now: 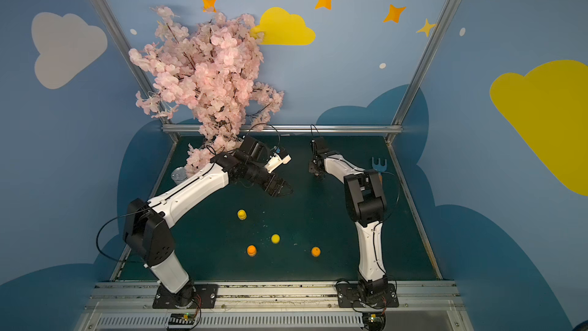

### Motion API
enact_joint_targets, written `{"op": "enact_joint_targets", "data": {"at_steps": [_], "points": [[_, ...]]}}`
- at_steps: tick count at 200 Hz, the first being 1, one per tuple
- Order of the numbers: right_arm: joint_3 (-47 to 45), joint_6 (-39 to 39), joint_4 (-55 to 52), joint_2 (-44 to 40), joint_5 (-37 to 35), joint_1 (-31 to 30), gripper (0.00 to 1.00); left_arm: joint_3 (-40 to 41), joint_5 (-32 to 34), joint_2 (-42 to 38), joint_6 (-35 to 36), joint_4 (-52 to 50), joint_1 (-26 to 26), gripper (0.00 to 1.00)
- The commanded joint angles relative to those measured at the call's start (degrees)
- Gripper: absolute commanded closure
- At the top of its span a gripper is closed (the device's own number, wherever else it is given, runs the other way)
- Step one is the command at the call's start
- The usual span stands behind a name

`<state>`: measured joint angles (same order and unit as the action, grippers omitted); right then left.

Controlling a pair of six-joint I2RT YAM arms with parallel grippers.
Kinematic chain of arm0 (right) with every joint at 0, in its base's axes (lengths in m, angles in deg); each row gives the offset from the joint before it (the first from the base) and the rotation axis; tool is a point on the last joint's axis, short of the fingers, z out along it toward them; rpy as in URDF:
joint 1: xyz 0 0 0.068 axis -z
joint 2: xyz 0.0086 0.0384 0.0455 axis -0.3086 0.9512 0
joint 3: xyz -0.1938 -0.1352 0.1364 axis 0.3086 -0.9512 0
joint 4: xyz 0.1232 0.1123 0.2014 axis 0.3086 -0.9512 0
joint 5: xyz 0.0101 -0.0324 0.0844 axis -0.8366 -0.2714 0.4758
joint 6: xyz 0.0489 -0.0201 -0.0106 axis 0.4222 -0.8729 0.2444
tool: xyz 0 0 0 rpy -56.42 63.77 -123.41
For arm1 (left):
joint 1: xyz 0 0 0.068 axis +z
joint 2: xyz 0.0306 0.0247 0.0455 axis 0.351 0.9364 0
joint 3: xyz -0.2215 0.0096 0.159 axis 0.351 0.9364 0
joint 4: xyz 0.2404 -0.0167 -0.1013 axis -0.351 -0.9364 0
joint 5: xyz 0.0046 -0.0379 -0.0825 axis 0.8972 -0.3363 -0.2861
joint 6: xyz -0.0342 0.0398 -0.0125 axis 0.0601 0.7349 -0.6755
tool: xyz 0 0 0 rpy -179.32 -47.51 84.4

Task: Close the paint jar lid
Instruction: Place the paint jar at the center of the board.

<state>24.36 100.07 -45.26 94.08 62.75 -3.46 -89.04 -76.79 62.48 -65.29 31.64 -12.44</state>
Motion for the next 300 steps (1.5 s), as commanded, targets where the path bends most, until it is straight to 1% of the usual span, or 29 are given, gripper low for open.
{"op": "enact_joint_targets", "data": {"at_steps": [1, 14, 21, 42, 57, 89, 104, 189, 214, 272, 300], "points": [[2.9, 0.12, -4.24, 1.9, -0.39, -0.04, 1.0, -0.68, -1.31, -0.26, 0.05, 0.01, 0.01, 0.0], [2.87, 0.21, -4.24, 1.9, -0.39, -0.09, 1.0, -0.68, -1.42, -0.34, 0.13, 0.01, 0.02, 0.0], [2.78, 0.26, -4.17, 1.82, -0.57, -0.1, 0.98, -0.65, -1.67, -0.29, 0.22, 0.01, 0.0, 0.0], [2.17, 0.42, -3.77, 1.39, -0.85, -0.1, 0.95, -0.45, -2.39, -0.37, 0.24, 0.19, -0.08, 0.0], [2.07, 0.43, -3.69, 1.38, -1.0, -0.11, 0.89, -0.43, -2.38, -0.44, 0.27, 0.19, -0.06, 0.0], [2.07, 0.37, -3.71, 1.38, -1.17, -0.19, 0.81, -0.41, -2.49, -0.45, 0.27, 0.27, -0.13, 0.0], [1.99, 0.49, -3.71, 1.29, -1.33, -0.25, 0.76, -0.38, -2.57, -0.3, 0.33, 0.27, -0.13, 0.0], [1.81, 0.69, -3.65, 1.12, -1.55, -0.33, 0.57, -0.46, -2.66, 0.17, 0.41, 0.01, -0.21, 0.0], [1.76, 0.73, -3.64, 1.11, -1.58, -0.37, 0.54, -0.48, -2.75, 0.16, 0.44, 0.01, -0.32, 0.0], [0.24, 1.0, -2.45, 0.13, -1.98, -0.36, 0.51, -0.58, -2.37, 0.41, 0.33, 0.01, -0.5, 0.0], [-3.45, 0.4, 1.7, -2.05, -1.35, -0.37, 0.46, -0.38, -2.68, 0.36, 0.01, 0.61, -0.58, 0.0]]}}
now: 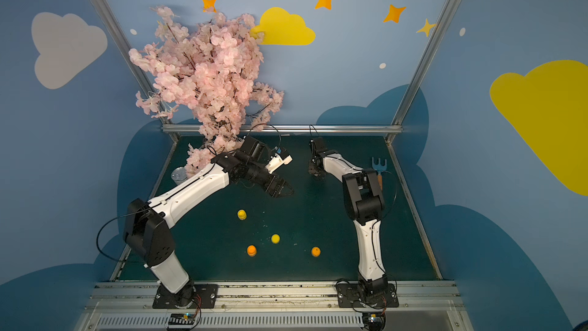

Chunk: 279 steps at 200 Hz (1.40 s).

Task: Close the paint jar lid
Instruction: Place the paint jar at the center of the board, then pick up the paint jar from the center of the board.

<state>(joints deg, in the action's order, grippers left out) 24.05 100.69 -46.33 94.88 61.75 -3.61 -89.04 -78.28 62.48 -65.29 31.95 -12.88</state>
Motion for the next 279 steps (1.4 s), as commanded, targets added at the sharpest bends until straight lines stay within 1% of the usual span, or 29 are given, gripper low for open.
{"op": "enact_joint_targets", "data": {"at_steps": [1, 24, 61, 71, 81, 97, 128, 141, 150, 173, 180, 199, 219, 239, 256, 271, 279], "points": [[-3.24, -0.24, 2.95, -2.95, -0.31, -0.21, 0.46, -0.31, -1.19, 0.31, -0.02, 0.31, -0.06, 0.0], [-5.39, -2.06, 6.06, -4.59, 1.38, -0.45, 0.4, 0.05, -0.77, 0.01, -0.17, 0.99, -0.14, 0.0], [-4.09, -4.64, 5.41, -5.9, 1.15, -1.0, 0.34, 0.94, -4.16, -0.95, 0.91, 1.85, -0.06, 0.0], [-4.1, -5.03, 5.49, -6.64, 1.21, -1.09, 0.3, 1.08, -4.16, -1.12, 1.18, 1.99, -0.01, 0.0], [-4.12, -5.49, 5.6, -7.59, 1.53, -1.09, 0.23, 1.21, -4.32, -1.26, 1.53, 1.99, -0.01, 0.0], [-5.01, -6.68, 6.19, -9.89, 2.99, -1.34, 0.19, 1.42, -4.28, -1.38, 1.62, 2.25, 0.05, 0.0], [-10.54, -8.7, 8.49, -18.24, 4.84, -2.19, 0.16, 1.87, -2.32, -2.63, 1.01, 3.26, 0.08, 0.0], [-13.65, -8.73, 7.36, -23.39, 5.09, -2.55, 0.16, 0.86, -0.74, -2.82, 0.23, 2.14, -0.06, 0.0], [-16.38, -7.92, 6.16, -27.46, 5.48, -2.74, 0.16, 0.34, -1.01, -3.27, 0.62, 1.22, -0.15, 0.0], [-25.92, -6.56, 6.19, -38.54, 10.06, -3.46, 0.13, 2.84, -0.46, -7.5, 0.78, 3.7, -1.18, 0.0], [-29.0, -6.18, 6.75, -41.6, 12.84, -3.54, 0.13, 4.07, 1.77, -9.17, 1.28, 4.47, -2.15, 0.0], [-35.49, -4.16, 5.89, -48.13, 17.35, -4.34, 0.12, 7.06, 10.97, -13.18, 1.74, 5.39, -5.94, 0.0], [-41.12, -4.21, 3.51, -54.8, 18.18, -7.29, 0.13, 10.84, 21.62, -18.69, -1.0, 4.82, -10.49, 0.0], [-46.11, -3.57, 2.58, -60.46, 18.35, -10.78, 0.14, 16.63, 26.13, -26.88, -5.57, 4.88, -12.77, 0.01], [-49.6, -2.35, 3.11, -64.39, 20.98, -14.28, 0.17, 22.64, 29.4, -35.63, -9.32, 3.86, -13.33, 0.05], [-52.98, -1.17, 5.06, -67.72, 19.91, -19.79, 0.19, 26.4, 32.79, -43.41, -12.63, -1.13, -13.52, 0.07], [-54.57, -0.84, 6.18, -69.09, 18.55, -23.67, 0.2, 28.63, 34.08, -47.62, -14.99, -3.09, -13.42, 0.07]]}}
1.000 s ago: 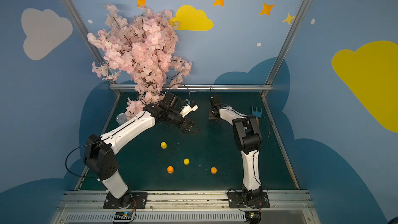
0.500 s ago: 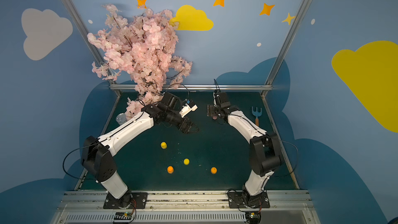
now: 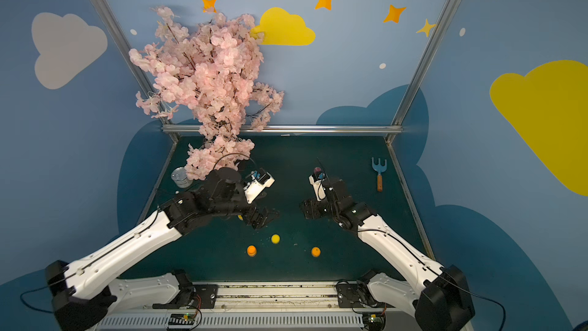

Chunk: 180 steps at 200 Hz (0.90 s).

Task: Close the paint jar lid
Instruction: Pick up the paint jar from the center of the board.

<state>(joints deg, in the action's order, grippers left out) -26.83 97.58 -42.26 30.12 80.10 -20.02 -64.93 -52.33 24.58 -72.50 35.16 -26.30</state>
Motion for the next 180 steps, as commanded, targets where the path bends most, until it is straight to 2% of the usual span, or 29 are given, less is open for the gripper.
{"op": "enact_joint_targets", "data": {"at_steps": [1, 21, 43, 66, 122, 180], "points": [[-3.87, 2.33, 2.13, -4.48, -0.13, -7.74, 0.2, 4.81, 8.26, -10.48, -8.17, -6.49, -0.08, 0.07], [-4.66, 3.18, 2.33, -4.8, -7.61, -17.22, 0.23, 8.94, 7.89, -21.76, -13.46, -10.41, 0.0, 0.07], [-4.66, 3.23, 3.34, -2.02, -15.87, -27.44, 0.24, 9.58, 7.69, -30.42, -18.23, -15.13, 0.02, 0.07], [-3.25, 3.57, 5.46, 4.06, -18.79, -34.04, 0.23, 8.99, 8.63, -35.77, -21.4, -18.41, -0.12, 0.09], [9.38, 2.67, 5.98, 24.28, -21.56, -42.6, 0.22, 7.97, 14.48, -44.11, -23.59, -22.26, 0.01, 0.11], [16.37, 3.51, 5.52, 35.92, -24.43, -43.3, 0.26, 4.59, 16.9, -45.29, -23.52, -26.64, -0.04, 0.12]]}}
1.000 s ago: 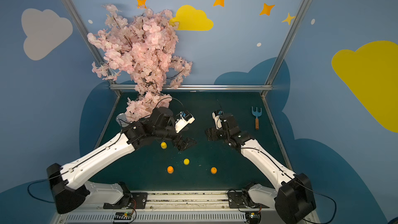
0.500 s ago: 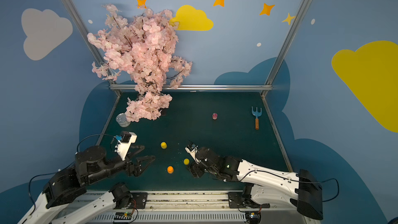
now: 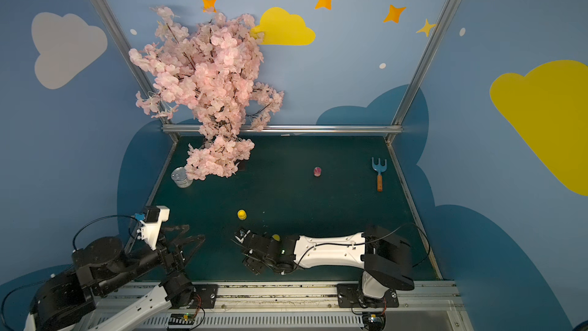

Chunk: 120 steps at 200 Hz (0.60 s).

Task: Close the paint jar lid
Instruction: Pick up the paint jar from the center of the board.

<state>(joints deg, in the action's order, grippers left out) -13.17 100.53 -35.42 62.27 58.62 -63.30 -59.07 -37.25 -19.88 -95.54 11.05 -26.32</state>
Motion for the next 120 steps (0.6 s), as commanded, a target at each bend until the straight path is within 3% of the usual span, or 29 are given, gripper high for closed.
{"op": "enact_joint_targets", "data": {"at_steps": [1, 78, 120], "points": [[2.92, 0.58, -1.47, 3.93, -2.9, 0.02, 0.26, -1.28, 1.83, -0.86, -0.47, -2.57, 0.05, 0.12], [7.08, 1.28, -2.74, 10.22, -1.03, 0.66, 0.45, -0.57, 2.19, -1.88, -0.71, -2.63, 0.04, 0.12], [6.91, 1.55, -1.86, 10.99, 0.36, 1.27, 0.5, -0.33, 2.27, -2.2, -0.29, -2.3, 0.01, 0.12]]}}
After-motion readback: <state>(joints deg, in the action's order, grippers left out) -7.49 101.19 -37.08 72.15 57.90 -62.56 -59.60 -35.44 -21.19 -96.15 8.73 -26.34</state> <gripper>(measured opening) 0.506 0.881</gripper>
